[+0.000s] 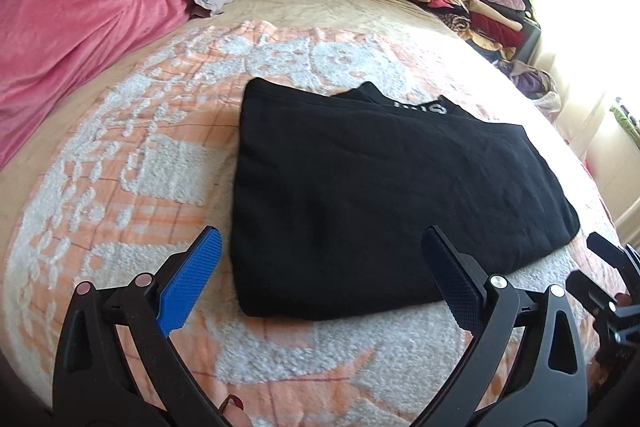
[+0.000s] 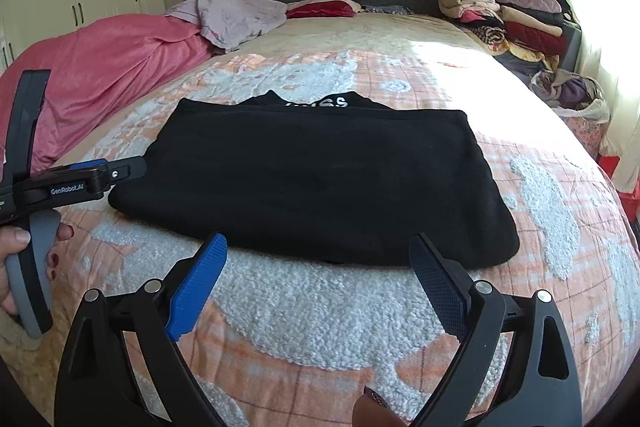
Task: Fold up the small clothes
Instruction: 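Move both tools to the folded edge of the black sweatshirt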
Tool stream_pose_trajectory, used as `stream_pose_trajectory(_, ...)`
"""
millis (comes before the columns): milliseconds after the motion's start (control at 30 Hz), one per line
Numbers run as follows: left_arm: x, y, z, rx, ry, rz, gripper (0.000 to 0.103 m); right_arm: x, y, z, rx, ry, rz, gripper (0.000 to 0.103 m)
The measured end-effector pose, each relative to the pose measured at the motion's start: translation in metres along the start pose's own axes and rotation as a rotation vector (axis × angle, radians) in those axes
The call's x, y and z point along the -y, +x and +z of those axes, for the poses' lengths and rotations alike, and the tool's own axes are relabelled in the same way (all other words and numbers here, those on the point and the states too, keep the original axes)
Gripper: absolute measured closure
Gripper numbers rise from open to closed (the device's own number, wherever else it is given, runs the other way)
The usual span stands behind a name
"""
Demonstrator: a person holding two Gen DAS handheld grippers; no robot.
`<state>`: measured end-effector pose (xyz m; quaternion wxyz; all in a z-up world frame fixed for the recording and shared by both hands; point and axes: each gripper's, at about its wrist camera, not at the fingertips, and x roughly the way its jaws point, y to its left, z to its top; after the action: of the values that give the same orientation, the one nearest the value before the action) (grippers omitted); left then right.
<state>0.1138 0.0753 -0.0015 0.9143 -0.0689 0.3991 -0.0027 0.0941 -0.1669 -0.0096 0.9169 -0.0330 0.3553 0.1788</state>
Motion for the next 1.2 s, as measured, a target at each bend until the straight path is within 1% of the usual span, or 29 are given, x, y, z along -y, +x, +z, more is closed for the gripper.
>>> stream_pose_trajectory(100,-0.009,0.001,0.005,0.008,-0.016,0.03,0.009,-0.015,0.004,0.003,0.002,-0.037,0.013,0.011)
stream_pose_trajectory(133,-0.013,0.001,0.007,0.01,-0.024,0.034,0.009,-0.022,0.005,0.004,0.004,-0.054,0.018,0.007)
stream_pose_trajectory(333,-0.025,0.005,0.019,0.016,-0.034,0.057,0.009,-0.052,0.015,0.009,0.004,-0.12,0.055,0.007)
stream_pose_trajectory(633,-0.044,0.027,0.04,-0.018,-0.089,0.053,0.009,-0.093,0.034,0.011,-0.007,-0.236,0.062,0.007)
stream_pose_trajectory(800,-0.055,0.042,0.052,-0.029,-0.086,0.073,0.009,-0.11,0.048,0.011,-0.021,-0.284,0.069,0.007)
stream_pose_trajectory(933,-0.061,0.054,0.058,-0.054,-0.084,0.068,0.009,-0.123,0.062,0.01,-0.036,-0.324,0.07,0.006)
stream_pose_trajectory(1067,-0.063,0.063,0.059,-0.077,-0.074,0.082,0.009,-0.137,0.076,0.008,-0.051,-0.367,0.073,0.006)
stream_pose_trajectory(1200,-0.066,0.065,0.06,-0.078,-0.072,0.085,0.009,-0.149,0.091,0.006,-0.069,-0.419,0.06,0.006)
